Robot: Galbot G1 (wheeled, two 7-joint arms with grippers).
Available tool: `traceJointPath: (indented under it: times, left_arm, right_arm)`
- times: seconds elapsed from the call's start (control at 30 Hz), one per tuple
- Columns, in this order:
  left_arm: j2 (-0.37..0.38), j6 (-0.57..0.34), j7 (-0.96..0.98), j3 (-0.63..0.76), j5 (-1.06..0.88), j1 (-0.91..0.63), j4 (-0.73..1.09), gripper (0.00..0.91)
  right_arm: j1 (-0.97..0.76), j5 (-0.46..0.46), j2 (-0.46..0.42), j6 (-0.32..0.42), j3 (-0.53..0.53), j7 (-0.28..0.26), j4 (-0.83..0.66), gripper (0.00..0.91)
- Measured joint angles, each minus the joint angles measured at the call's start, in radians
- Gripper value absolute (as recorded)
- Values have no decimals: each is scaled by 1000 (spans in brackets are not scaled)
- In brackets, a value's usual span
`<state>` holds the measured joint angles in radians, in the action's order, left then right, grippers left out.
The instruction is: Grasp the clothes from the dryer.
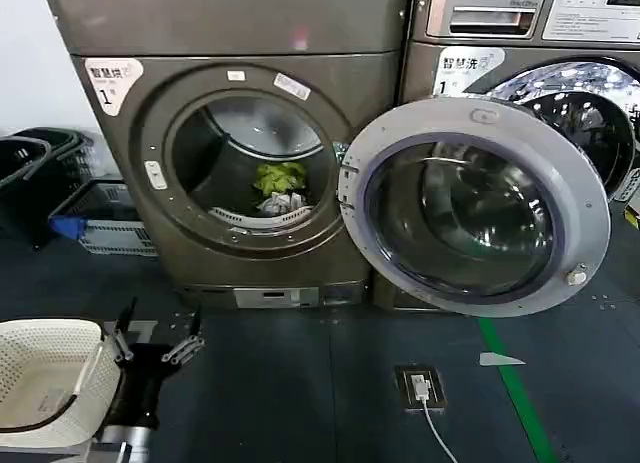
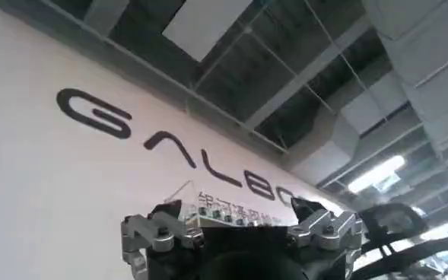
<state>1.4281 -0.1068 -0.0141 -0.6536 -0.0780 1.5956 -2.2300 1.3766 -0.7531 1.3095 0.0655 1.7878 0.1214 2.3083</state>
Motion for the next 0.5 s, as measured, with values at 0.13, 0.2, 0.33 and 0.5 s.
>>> traceJointPath:
  times: [0.13,0.2,0.33,0.5]
  left_arm:
    - [0,-1,0,0,0,1,0,907]
    - [0,-2,0,0,0,1,0,907]
    - [-1,-3,0,0,0,2,1,907]
    - [-2,-3,0,1,0,0,2,907]
  right_arm:
    - [1,1,1,4,-2,-3,0,907]
    - [1,2,1,6,-2,-5,0,907]
    - [1,4,2,10,-6,-7,-1,907]
    - [1,5,2,14,-5,-8,-3,907]
